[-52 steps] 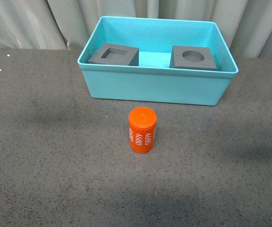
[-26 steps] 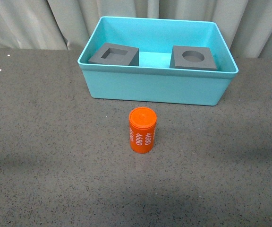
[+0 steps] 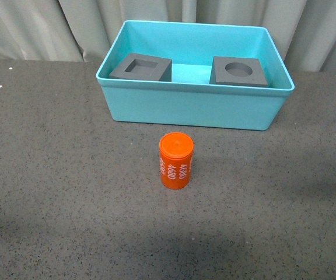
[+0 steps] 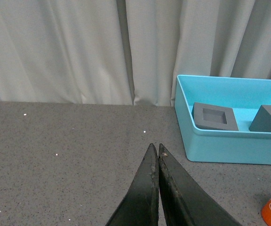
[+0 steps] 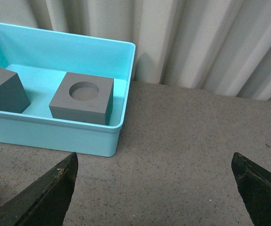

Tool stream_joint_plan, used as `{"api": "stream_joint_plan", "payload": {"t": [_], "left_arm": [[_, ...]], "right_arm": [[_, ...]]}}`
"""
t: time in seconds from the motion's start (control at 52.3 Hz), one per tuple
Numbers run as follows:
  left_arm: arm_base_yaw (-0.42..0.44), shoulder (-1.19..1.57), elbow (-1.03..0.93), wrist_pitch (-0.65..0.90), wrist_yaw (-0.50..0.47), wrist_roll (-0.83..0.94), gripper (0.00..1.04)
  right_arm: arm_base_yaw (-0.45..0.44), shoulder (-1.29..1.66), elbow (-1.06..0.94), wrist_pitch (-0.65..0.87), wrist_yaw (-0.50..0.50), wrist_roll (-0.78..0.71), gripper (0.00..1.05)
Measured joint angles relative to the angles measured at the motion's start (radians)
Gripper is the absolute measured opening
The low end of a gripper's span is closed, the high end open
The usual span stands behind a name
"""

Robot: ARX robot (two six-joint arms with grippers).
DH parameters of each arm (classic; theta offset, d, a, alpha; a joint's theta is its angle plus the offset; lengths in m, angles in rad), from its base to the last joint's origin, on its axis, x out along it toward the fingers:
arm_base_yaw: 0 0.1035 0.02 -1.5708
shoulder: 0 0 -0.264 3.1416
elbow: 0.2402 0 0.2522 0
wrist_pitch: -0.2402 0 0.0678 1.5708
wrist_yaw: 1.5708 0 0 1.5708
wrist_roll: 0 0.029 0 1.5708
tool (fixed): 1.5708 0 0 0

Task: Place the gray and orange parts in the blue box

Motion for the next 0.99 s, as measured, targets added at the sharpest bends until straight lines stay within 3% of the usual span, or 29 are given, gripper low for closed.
{"api": "stream_joint_plan", "payload": {"t": [0.287,0.994], "left_arm": [[0.0,-0.22,-0.001,-0.198,0.0,0.0,0.04],[0.0,-0.488,-0.001,-0.457,0.0,0.0,0.04]], "right_arm": [[0.0,0.0,0.0,0.0,0.0,0.0,0.95],[0.0,0.0,0.0,0.0,0.0,0.0,0.95]]}}
